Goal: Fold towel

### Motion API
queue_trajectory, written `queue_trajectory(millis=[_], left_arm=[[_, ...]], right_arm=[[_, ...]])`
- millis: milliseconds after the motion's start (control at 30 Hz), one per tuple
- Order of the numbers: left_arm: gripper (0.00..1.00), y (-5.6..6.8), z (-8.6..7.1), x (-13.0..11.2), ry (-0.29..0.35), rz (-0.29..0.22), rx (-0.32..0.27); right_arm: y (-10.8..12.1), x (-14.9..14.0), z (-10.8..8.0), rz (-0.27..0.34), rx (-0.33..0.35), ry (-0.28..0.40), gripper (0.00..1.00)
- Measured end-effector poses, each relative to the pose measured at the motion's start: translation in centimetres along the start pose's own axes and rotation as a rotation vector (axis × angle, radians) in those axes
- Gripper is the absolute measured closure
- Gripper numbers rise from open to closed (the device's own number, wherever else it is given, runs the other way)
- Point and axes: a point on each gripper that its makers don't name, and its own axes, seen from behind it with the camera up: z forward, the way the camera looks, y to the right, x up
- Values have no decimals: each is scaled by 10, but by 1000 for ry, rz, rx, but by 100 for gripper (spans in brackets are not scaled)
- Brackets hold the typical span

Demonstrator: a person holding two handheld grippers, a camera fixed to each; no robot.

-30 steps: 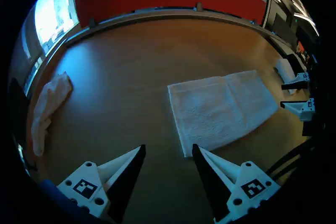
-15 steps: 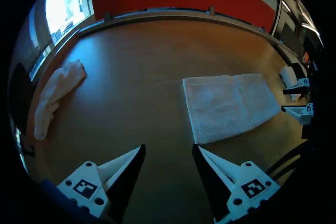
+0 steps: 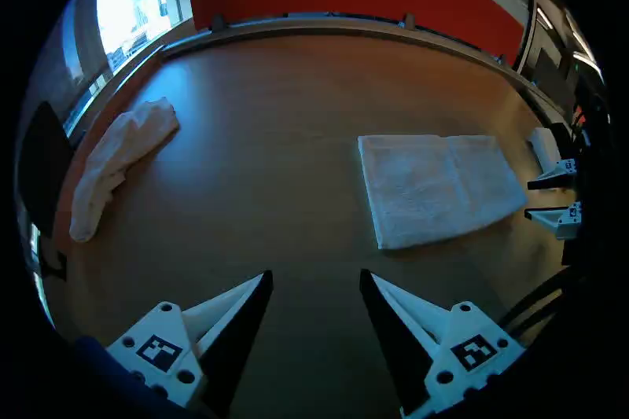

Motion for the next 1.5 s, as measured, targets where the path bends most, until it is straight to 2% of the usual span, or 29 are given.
queue_trajectory(millis=[67, 300, 667, 833, 1167, 1500], left_arm=[[19, -2, -2, -3, -2, -3, 3], [19, -7, -6, -9, -8, -18, 11], [19, -12, -8, -11, -10, -23, 15], [19, -13, -8, -10, -8, -23, 16], [19, -15, -9, -9, -6, -23, 19], [19, -16, -9, -2, 4, -27, 16]], right_arm=[[-2, -2, 1, 4, 11, -3, 25], [-4, -8, 4, 18, 42, -23, 47], [-4, -7, 5, 16, 67, -33, 73], [-3, -5, 4, 11, 65, -30, 93], [3, 10, -7, 0, 38, -3, 94], [19, 42, -37, -47, -16, 44, 94]])
